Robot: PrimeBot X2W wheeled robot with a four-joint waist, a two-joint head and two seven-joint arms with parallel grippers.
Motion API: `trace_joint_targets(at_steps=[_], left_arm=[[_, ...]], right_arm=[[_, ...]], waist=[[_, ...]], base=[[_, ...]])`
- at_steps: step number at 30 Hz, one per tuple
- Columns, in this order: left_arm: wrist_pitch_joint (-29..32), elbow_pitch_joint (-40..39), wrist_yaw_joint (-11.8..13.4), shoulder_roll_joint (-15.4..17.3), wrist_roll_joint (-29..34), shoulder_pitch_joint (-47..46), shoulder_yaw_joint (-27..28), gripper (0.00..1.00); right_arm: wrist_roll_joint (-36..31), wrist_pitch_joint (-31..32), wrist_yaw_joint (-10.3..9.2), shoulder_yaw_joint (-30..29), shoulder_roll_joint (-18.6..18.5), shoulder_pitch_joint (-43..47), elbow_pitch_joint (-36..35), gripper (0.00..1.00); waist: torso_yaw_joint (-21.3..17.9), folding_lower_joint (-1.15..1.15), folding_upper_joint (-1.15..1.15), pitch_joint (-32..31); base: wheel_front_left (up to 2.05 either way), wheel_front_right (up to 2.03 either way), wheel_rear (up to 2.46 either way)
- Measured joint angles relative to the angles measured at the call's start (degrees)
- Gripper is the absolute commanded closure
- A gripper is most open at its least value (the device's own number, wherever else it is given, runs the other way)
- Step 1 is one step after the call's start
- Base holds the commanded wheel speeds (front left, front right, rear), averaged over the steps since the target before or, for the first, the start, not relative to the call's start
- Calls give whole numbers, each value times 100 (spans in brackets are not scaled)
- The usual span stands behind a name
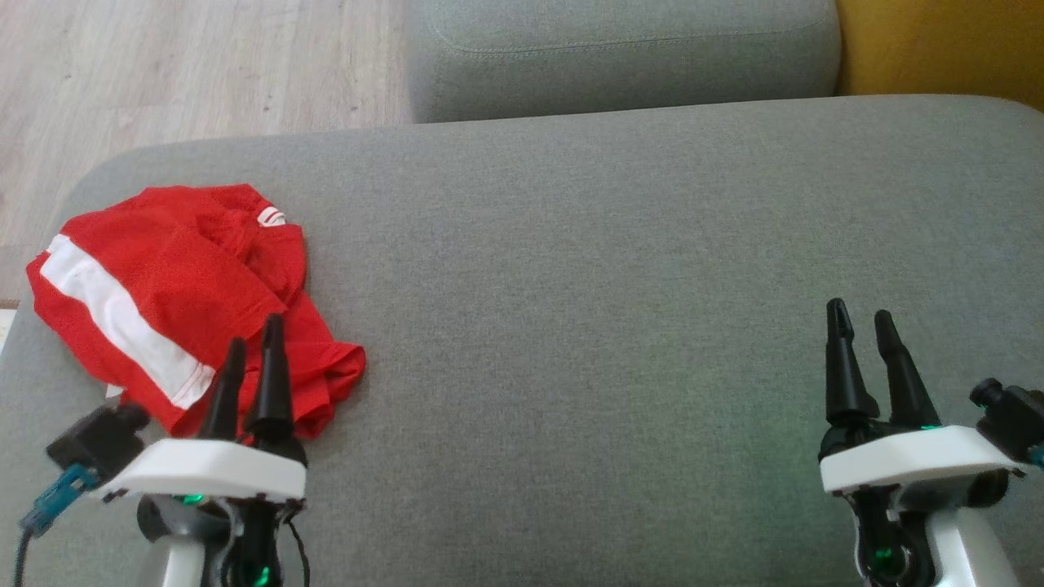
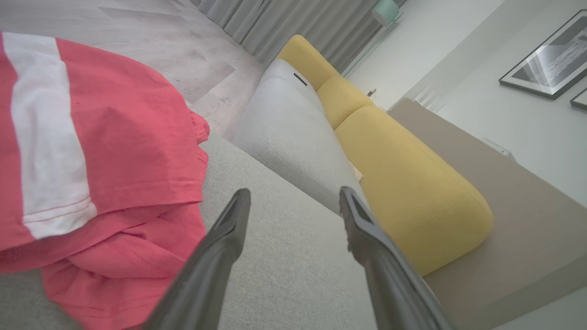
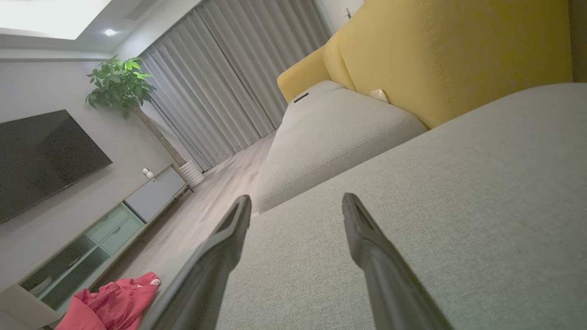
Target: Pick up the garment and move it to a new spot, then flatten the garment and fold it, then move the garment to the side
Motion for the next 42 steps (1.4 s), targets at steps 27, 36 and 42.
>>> trace_joint_targets(at_steps=[27,36,42], left_arm=[[-411,-11,954,657,1740,-93,-1391,0],[-583,335,1017,871,2647,-158,-1911,0],[-664,281,1267,907,2930,-262,-2123,0]], right_arm=[[-2183,-452,0,141,-2,-101,-221,0],[-2861,-599,0,223,-4,-101,-220,0],[-3131,-698,0,290,-7,-101,-234,0]], waist=[[-36,0,0,-38],[-49,0,0,-46],[-30,0,0,-53]], base=[[0,0,0],[0,0,0],[0,0,0]])
